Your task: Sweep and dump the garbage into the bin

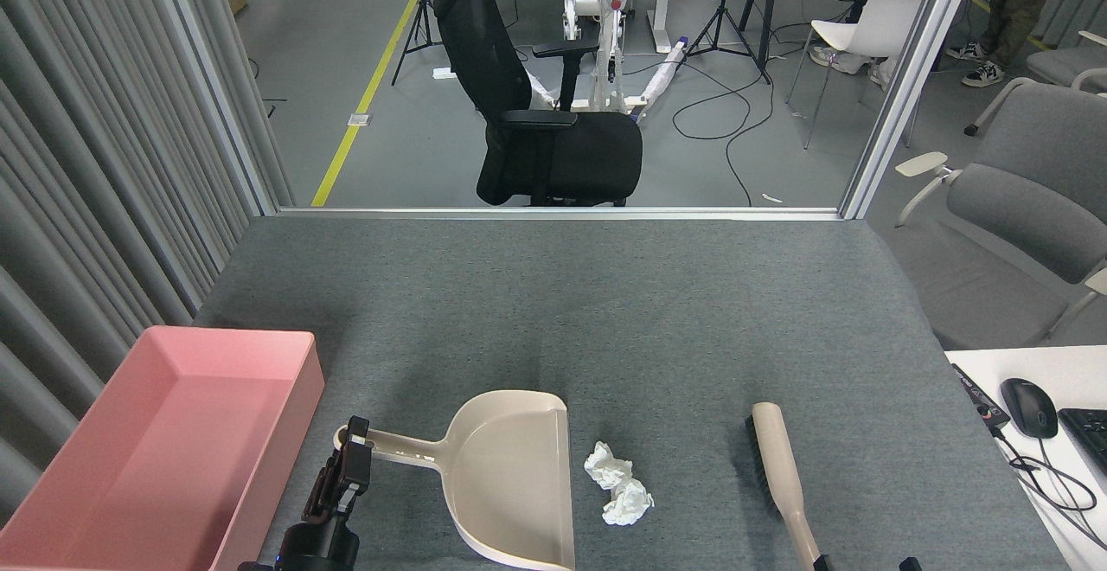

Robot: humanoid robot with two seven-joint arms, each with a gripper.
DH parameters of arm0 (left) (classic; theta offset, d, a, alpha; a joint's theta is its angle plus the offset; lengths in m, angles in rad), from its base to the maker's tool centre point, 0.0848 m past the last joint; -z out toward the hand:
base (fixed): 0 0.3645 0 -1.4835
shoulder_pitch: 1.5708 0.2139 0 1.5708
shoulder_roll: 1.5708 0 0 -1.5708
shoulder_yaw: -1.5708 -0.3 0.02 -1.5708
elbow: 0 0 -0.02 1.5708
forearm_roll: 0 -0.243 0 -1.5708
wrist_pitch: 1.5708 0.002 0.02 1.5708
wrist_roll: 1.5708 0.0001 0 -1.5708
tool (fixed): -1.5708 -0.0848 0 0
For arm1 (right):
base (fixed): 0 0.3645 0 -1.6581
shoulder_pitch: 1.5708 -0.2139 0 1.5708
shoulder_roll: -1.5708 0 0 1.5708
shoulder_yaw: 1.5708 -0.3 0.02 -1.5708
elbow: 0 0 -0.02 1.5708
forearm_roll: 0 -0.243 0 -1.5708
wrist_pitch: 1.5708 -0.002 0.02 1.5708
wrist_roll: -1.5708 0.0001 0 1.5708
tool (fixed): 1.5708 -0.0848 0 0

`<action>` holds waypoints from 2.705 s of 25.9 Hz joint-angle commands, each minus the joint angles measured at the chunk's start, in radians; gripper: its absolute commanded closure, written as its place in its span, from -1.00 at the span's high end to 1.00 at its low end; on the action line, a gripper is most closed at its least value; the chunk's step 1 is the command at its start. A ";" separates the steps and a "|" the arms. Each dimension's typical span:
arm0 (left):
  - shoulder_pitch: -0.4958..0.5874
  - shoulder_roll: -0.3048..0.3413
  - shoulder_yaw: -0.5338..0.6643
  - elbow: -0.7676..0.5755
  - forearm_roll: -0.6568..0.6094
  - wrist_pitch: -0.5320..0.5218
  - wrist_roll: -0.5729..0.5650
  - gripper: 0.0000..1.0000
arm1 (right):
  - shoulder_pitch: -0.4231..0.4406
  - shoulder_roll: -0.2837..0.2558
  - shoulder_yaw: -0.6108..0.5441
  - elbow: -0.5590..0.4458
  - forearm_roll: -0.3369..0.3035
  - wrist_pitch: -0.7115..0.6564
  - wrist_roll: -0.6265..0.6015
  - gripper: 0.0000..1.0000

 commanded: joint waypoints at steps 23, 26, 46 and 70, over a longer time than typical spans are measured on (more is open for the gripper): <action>-0.001 -0.002 0.001 0.000 -0.001 0.001 -0.003 -0.69 | -0.005 0.009 0.108 0.089 0.075 0.148 0.001 0.96; -0.001 -0.002 0.001 0.000 -0.001 0.001 -0.003 -0.69 | -0.025 0.014 0.107 0.117 0.073 0.174 0.001 0.94; 0.005 0.000 0.001 -0.002 -0.001 -0.001 -0.003 -0.63 | -0.104 0.020 0.110 0.155 0.113 0.183 0.006 0.09; 0.008 -0.002 0.001 -0.020 -0.001 -0.001 -0.003 -0.63 | 0.022 0.003 0.128 0.087 0.145 0.071 -0.006 -1.00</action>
